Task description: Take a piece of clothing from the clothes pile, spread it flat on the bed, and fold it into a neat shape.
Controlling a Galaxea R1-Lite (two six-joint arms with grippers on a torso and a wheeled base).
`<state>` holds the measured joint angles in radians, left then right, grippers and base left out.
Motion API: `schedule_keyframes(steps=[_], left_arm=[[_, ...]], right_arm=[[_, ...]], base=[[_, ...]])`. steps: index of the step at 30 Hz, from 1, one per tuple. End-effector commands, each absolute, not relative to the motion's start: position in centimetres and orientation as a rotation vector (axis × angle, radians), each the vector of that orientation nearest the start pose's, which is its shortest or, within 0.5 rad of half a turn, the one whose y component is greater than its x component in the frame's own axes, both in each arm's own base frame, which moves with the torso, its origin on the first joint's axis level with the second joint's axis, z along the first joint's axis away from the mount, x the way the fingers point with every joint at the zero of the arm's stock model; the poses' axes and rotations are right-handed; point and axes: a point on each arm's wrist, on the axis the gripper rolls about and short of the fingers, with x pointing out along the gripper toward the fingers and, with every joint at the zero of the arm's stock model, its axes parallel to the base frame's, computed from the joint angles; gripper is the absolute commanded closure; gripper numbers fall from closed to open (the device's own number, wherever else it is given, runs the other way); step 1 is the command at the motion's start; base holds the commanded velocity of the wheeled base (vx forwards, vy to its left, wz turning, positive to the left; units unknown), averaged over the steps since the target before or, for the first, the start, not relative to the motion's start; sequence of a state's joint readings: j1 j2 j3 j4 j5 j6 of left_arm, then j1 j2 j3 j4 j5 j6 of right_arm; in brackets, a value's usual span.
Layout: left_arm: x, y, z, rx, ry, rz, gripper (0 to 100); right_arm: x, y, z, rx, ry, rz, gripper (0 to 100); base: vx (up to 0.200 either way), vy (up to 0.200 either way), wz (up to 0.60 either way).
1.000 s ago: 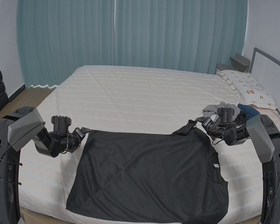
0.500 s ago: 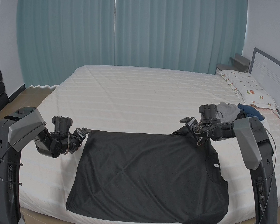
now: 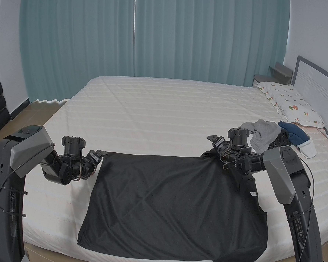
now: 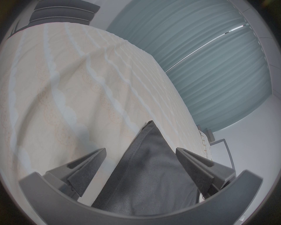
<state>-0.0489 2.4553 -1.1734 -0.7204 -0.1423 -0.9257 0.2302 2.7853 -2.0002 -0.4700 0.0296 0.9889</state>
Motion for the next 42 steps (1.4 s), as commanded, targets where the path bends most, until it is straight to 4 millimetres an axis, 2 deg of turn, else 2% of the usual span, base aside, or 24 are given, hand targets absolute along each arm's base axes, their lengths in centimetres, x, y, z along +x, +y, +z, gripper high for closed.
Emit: schedule_keyframes(steps=[1, 4, 7, 10, 11, 13, 15, 18, 21, 28, 34, 38, 42], left_arm=[[44.0, -2.4, -1.0, -0.925, 0.606, 0.088, 0], [44.0, -2.5, -1.1, -0.924, 0.607, 0.089, 0], [44.0, -2.4, -1.0, -0.925, 0.605, 0.089, 0], [44.0, -2.4, -1.0, -0.925, 0.605, 0.089, 0], [44.0, -2.4, -1.0, -0.925, 0.605, 0.089, 0], [44.0, -2.4, -1.0, -0.925, 0.606, 0.088, 0], [44.1, -2.4, -1.0, -0.925, 0.604, 0.088, 0], [44.1, -2.4, -1.0, -0.925, 0.605, 0.087, 0], [44.1, -2.4, -1.1, -0.925, 0.606, 0.088, 0], [44.1, -2.4, -1.1, -0.925, 0.605, 0.089, 0], [44.1, -2.4, -1.1, -0.925, 0.605, 0.089, 0], [44.1, -2.4, -1.1, -0.925, 0.606, 0.088, 0], [44.1, -2.4, -1.0, -0.927, 0.605, 0.088, 0]], right_arm=[[54.1, 13.8, 0.1, 0.943, 0.364, 0.166, 0], [54.2, 13.8, 1.6, 0.907, 0.274, 0.216, 0], [54.2, 13.6, 2.6, 0.865, 0.263, 0.213, 0], [54.1, 13.4, 1.8, 0.828, 0.323, 0.156, 0], [54.2, 12.8, 0.7, 0.794, 0.343, 0.1, 0], [54.3, 12.5, 0.2, 0.784, 0.346, 0.082, 0], [54.4, 11.8, -1.1, 0.776, 0.356, 0.044, 0], [54.6, 11.1, -1.9, 0.777, 0.358, 0.03, 0], [54.5, 11.3, -2.7, 0.776, 0.366, 0.028, 0], [54.6, 11.6, -1.8, 0.783, 0.323, 0.054, 0], [54.3, 12.4, -3.0, 0.772, 0.359, 0.05, 0], [54.2, 11.4, -4.0, 0.719, 0.413, -0.039, 0], [54.4, 10.0, -3.5, 0.695, 0.407, -0.093, 0]], base=[[0.0, 0.0, 0.0], [0.0, 0.0, 0.0], [0.0, 0.0, 0.0], [0.0, 0.0, 0.0], [0.0, 0.0, 0.0], [0.0, 0.0, 0.0], [0.0, 0.0, 0.0], [0.0, 0.0, 0.0], [0.0, 0.0, 0.0], [0.0, 0.0, 0.0], [0.0, 0.0, 0.0], [0.0, 0.0, 0.0], [0.0, 0.0, 0.0]])
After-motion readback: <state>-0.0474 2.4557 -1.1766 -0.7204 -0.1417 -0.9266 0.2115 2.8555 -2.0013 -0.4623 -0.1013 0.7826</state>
